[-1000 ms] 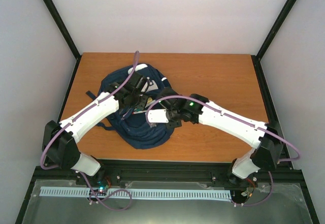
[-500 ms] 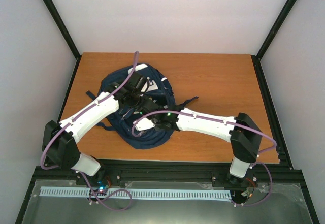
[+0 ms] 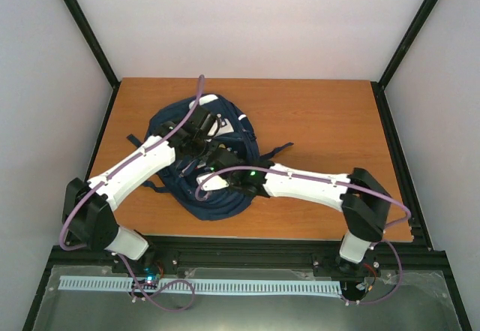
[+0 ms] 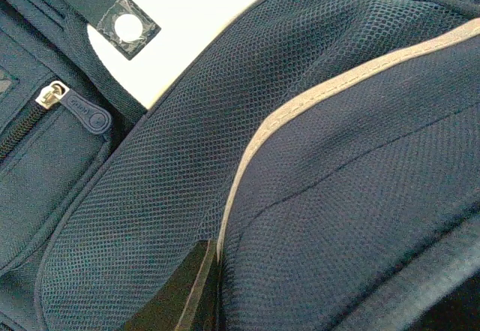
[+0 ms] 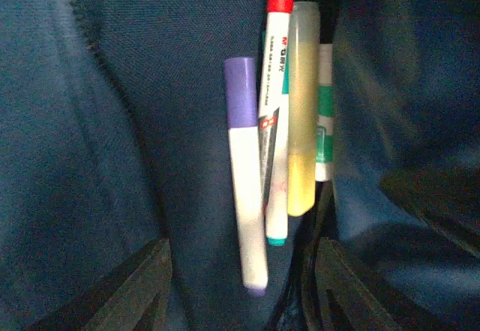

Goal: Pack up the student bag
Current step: Place the stationery in the student bag.

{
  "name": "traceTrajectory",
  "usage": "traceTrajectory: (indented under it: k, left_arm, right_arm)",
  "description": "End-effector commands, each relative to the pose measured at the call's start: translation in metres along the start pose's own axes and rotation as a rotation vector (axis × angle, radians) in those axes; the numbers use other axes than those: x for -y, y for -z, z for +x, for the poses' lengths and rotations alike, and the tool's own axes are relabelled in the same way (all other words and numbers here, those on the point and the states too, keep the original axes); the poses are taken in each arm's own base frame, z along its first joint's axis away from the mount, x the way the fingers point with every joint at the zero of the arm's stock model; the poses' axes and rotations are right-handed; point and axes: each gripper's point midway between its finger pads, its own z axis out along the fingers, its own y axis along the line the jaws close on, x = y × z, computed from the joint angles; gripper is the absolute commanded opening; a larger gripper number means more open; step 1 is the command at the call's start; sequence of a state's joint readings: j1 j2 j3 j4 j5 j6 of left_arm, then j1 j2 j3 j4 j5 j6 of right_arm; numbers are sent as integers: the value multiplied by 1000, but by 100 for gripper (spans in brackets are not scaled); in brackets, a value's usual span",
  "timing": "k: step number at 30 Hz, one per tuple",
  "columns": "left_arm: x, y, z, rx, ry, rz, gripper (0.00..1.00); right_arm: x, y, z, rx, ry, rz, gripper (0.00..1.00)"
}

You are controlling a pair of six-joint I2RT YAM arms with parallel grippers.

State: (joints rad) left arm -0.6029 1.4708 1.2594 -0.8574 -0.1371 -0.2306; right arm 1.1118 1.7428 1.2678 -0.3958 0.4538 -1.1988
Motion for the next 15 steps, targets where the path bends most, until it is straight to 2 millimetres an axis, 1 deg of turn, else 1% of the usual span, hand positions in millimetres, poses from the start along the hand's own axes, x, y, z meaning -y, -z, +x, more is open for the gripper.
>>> traceTrajectory:
  k: [1, 4, 6, 7, 9, 10, 12, 13, 15]
  left_arm:
    - [6, 6, -19, 49, 22, 28, 17]
    - [4, -1, -16, 32, 27, 9, 17]
    - [0, -9, -14, 13, 27, -22, 17]
    - [-1, -12, -13, 5, 25, -31, 17]
    - [-1, -18, -11, -12, 23, -40, 17]
    - [-1, -21, -10, -19, 23, -41, 17]
    - [5, -29, -7, -42, 21, -15, 16]
    - [10, -32, -5, -57, 19, 6, 15]
    - [18, -39, 2, -90, 11, 19, 15]
  right_arm:
    - [-1, 46, 10, 114, -192, -80, 55]
    - [-10, 70, 27, 217, -327, -137, 60]
    - [-14, 78, 45, 271, -431, -149, 64]
    - [-13, 79, 57, 288, -501, -142, 66]
    - [-3, 80, 84, 331, -668, -116, 71]
    - [0, 81, 94, 372, -783, -127, 73]
    - [9, 79, 118, 415, -949, -125, 77]
    - [8, 75, 130, 408, -1002, -128, 79]
    - [2, 66, 142, 353, -1051, -138, 80]
